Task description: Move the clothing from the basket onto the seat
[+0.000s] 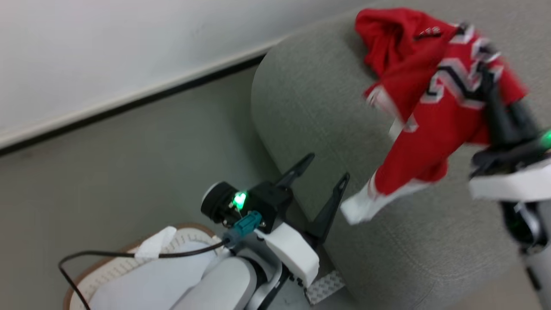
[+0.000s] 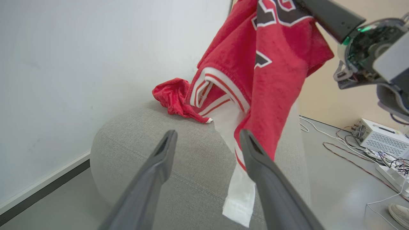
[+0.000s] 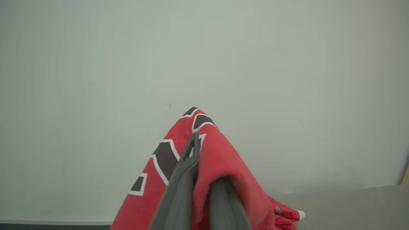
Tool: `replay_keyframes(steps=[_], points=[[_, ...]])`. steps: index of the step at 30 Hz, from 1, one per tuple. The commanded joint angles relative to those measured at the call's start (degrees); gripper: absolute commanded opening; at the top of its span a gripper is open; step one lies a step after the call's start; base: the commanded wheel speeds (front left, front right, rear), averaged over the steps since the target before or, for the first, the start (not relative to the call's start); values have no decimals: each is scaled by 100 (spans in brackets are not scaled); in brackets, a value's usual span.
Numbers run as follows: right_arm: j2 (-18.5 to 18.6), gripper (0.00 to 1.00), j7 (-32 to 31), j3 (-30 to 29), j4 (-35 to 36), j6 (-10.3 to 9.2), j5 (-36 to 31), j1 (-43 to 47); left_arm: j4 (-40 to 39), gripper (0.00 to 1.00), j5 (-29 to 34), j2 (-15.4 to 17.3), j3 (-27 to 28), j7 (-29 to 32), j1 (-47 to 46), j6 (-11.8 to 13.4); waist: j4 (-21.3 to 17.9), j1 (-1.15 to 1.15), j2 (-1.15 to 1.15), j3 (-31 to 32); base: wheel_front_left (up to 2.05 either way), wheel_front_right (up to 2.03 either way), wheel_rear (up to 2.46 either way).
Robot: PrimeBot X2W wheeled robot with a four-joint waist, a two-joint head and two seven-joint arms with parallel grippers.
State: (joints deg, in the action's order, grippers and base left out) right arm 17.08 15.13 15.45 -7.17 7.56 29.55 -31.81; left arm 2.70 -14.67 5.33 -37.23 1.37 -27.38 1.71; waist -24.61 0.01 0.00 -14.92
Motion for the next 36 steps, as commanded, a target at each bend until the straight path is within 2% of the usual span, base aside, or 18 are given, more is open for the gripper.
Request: replay_keyframes(steps=[1,7,11,15,19,25,26,27,28,29,33,36], points=[[36,0,1,-221,18,-14,-59,-286,-71,100,86,49,19,41,-187,-16,298,-1,0,-676,0,0,0],[320,0,-140,-1384,-150,-15,-106,-1533,-305,100,274,100,25,173,-802,-115,652,-1,0,-1809,0,0,0],[714,0,-329,-2082,-572,-14,-181,-2475,-409,100,384,140,60,170,-1216,-189,885,-1,0,-2403,0,0,0],[1044,0,-477,-2703,-1312,-15,-231,-3275,-441,100,415,98,128,54,-1505,-177,1110,-1,0,-2765,0,0,0],[1275,0,-429,-3151,-2341,-15,-486,-3736,-443,100,415,86,169,-69,-1591,-120,1287,-1,0,-2942,0,0,0],[1029,0,-176,-3495,-3970,-14,-921,-3667,-301,100,302,201,259,-199,-1342,-28,1389,-1,0,-2905,0,0,0],[998,22,-136,-3543,-4193,-15,-970,-3611,-269,100,306,247,283,-209,-1296,-9,1384,-1,0,-2873,0,0,0],[957,49,-102,-3587,-4376,-15,-994,-3577,-240,100,274,267,314,-236,-1246,12,1373,-1,0,-2841,0,0,0],[894,89,-74,-3606,-4535,-15,-1003,-3541,-223,100,259,310,331,-249,-1204,25,1361,-1,0,-2809,0,0,0],[823,100,-52,-3601,-4664,-15,-1016,-3500,-209,100,251,354,351,-259,-1162,37,1344,-1,0,-2775,0,0,0],[612,100,-5,-3498,-4803,-14,-1022,-3338,-184,100,198,473,460,-320,-1048,102,1273,-1,0,-2638,0,0,0],[489,100,5,-3334,-4531,-15,-907,-3055,-172,100,149,528,540,-439,-964,154,1197,-1,0,-2441,0,0,0]])
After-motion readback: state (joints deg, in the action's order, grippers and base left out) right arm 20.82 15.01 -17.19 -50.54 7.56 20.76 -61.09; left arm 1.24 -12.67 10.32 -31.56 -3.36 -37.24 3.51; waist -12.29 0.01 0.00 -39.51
